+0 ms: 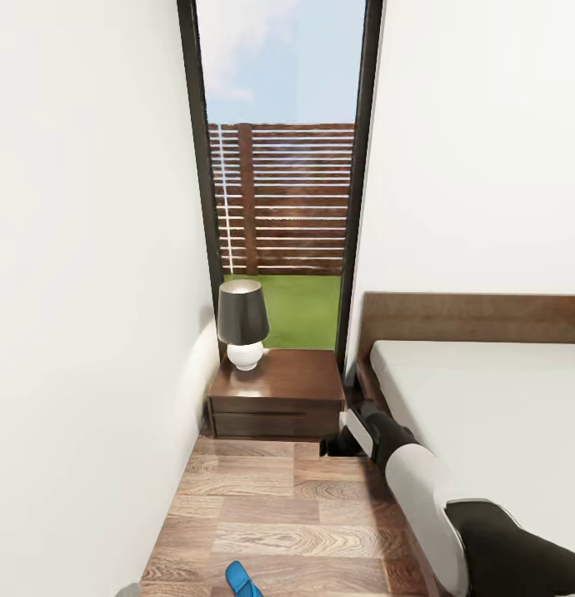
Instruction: In the bedroom, move the book from the bed onto either nightstand, and place the two sandals side by side next to the bed.
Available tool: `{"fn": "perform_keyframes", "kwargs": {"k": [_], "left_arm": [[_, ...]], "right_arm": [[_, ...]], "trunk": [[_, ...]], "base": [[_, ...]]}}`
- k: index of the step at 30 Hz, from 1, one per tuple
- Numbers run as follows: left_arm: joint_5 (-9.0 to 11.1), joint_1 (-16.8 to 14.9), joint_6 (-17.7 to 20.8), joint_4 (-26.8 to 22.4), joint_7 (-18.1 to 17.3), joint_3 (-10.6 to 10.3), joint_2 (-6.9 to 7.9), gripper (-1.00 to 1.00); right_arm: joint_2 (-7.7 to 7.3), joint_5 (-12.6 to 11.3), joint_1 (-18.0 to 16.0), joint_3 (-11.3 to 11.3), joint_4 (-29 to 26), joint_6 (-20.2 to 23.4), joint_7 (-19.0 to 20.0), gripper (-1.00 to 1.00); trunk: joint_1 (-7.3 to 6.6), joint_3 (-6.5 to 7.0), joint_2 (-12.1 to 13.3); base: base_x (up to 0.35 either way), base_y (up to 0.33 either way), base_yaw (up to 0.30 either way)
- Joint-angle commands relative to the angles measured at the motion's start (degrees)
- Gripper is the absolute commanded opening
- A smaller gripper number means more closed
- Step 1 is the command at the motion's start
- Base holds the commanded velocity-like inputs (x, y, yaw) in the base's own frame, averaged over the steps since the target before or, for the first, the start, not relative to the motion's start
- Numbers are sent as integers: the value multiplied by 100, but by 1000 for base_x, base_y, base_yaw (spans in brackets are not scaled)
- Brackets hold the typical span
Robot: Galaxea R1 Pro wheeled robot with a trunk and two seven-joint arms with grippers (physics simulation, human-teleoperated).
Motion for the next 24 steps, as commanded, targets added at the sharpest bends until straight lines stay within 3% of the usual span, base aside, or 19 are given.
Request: {"fn": "perform_keyframes", "kwargs": {"k": [1,7,15,24], "left_arm": [[70,-5,205,-127,-22,26,-8,100],[256,-68,914,-719,-10,26,-30,100],[574,-260,1376,-1264,31,9,-26,100],[676,-425,2252,-2051,30,-7,-11,100]], "right_arm": [[9,-39,-82,-5,26,77,-41,100],[26,-46,-344,-6,117,329,-136,100],[14,-44,-422,-12,143,406,-323,100],[-2,3,-439,6,117,420,-392,100]], "trunk": [[0,-7,-3],[0,-7,-3],[0,-7,-3],[0,-7,-3]], "base": [[0,0,0],[0,0,0],[0,0,0],[0,0,0]]}}
